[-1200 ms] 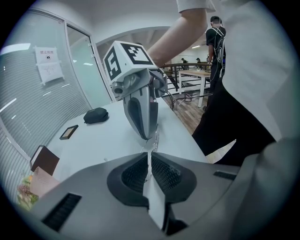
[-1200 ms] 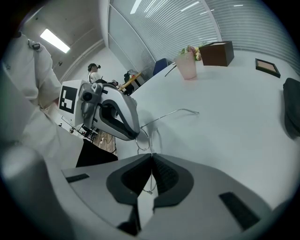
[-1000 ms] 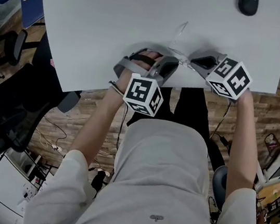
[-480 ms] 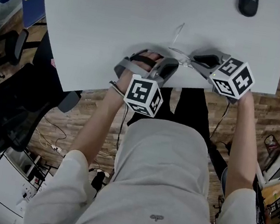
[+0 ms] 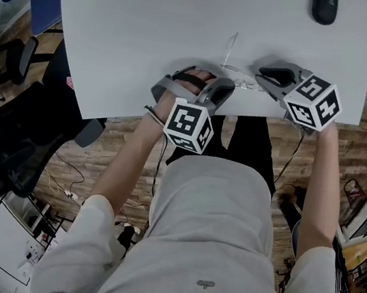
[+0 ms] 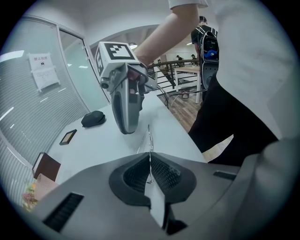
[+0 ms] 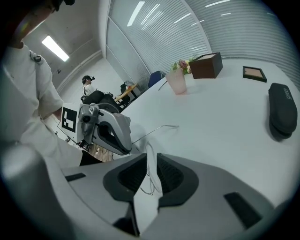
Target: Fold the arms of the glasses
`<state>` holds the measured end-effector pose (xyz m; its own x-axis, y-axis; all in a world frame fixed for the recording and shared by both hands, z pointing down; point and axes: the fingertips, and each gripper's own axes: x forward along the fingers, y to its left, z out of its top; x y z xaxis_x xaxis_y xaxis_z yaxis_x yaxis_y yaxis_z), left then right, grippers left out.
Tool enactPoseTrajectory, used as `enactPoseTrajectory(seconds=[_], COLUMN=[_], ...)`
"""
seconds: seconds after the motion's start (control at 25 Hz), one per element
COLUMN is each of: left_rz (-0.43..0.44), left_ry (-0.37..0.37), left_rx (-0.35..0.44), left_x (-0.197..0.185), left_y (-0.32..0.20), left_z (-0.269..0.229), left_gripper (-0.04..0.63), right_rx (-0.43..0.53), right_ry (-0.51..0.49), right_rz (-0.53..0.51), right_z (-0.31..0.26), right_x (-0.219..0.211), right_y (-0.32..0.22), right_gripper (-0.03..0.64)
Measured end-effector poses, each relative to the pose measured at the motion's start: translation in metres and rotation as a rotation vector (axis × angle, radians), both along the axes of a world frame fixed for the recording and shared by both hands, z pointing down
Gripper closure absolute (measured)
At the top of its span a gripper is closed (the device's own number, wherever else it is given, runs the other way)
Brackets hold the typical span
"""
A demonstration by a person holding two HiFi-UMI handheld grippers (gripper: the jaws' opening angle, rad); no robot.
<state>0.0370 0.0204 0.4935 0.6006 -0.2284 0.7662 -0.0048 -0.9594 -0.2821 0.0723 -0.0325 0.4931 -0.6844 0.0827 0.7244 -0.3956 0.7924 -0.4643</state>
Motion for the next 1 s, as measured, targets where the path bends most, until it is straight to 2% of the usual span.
enactPoseTrajectory(seconds=[0.28,0.44,0.68,1.0], left_rz=[0.027,0.032,0.041,0.05], left_ry=[-0.012,-0.012,-0.008,-0.006], left_rx=[0.011,0.006,0.003,-0.004], left_x=[0.003,0.001,-0.001,-0.003], left_y=[0.005,0.005,0.004,0.004], left_z=[0.002,0.002,0.001,0.001], left_gripper=[0.571,0.571,0.571,0.571], right_rx=[0.065,0.14,0.237,0.265], right_ry=[0.026,0.042,0.08,0.126], right_rz=[-0.038,-0.049,-0.134,-0.243], right_z=[0.001,0.001,0.0,0.009], right_x=[-0.004,-0.007,-0.023,-0.039], right_y=[-0.017,-0.033,-0.049,-0.05], right_gripper=[0.541,0.54,0.521,0.49])
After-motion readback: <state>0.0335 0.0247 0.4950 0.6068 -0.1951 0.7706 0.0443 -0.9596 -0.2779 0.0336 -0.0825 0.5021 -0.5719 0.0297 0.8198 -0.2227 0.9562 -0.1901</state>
